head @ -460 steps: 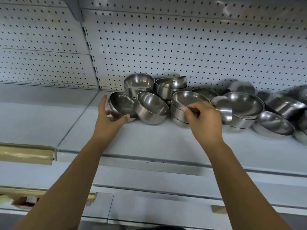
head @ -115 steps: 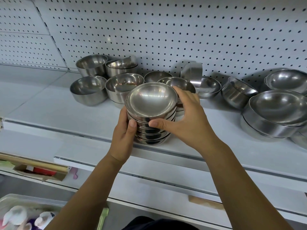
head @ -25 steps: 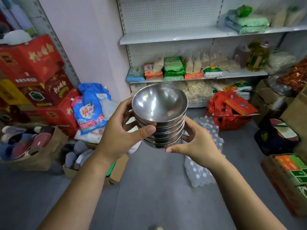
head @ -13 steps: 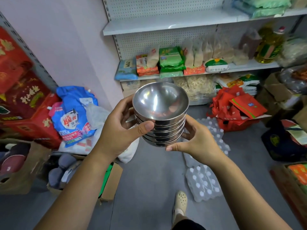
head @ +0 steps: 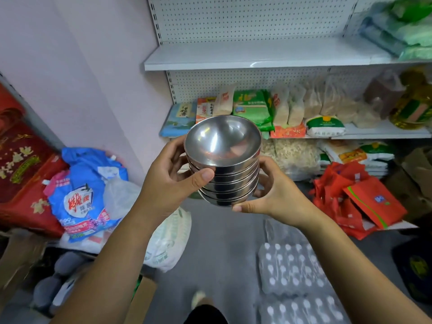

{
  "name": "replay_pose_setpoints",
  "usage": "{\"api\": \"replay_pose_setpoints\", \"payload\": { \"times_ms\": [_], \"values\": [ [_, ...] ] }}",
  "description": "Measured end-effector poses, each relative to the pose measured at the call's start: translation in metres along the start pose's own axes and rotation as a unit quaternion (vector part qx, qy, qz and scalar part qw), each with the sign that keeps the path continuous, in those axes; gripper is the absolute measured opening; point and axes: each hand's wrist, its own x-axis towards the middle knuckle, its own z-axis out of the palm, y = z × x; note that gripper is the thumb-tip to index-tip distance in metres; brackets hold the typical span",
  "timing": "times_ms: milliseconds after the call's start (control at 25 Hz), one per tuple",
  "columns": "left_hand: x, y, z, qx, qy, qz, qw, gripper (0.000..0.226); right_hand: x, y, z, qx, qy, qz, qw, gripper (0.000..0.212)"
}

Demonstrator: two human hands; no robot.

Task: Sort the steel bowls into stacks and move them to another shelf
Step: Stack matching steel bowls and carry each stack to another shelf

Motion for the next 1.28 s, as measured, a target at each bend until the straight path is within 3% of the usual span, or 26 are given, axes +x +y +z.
{"api": "replay_pose_setpoints", "payload": {
  "times_ms": [320,760,1120,1280],
  "values": [
    [0.194,-0.058,-0.068,0.026,-0.008,0.014,1.0,0.08,0.206,0.011,-0.021,-0.011,0.015,-0.008,1.0,0.099],
    [0.451,-0.088,-0.191,0.062,-0.018,0.014,0.998,0.073,0.495,0.001,-0.006,0.014,0.038,-0.025,0.999,0.103],
    [0.585,-0.126,-0.24,0.099,0.058,-0.008,0.993,0.077,0.683,0.006,-0.028,-0.037,-0.054,-0.041,0.997,0.1],
    [0.65,-0.137,-0.254,0.122,0.097,-0.023,0.987,0.091,0.779,0.001,-0.045,-0.054,-0.115,-0.059,0.99,0.097]
  ]
}}
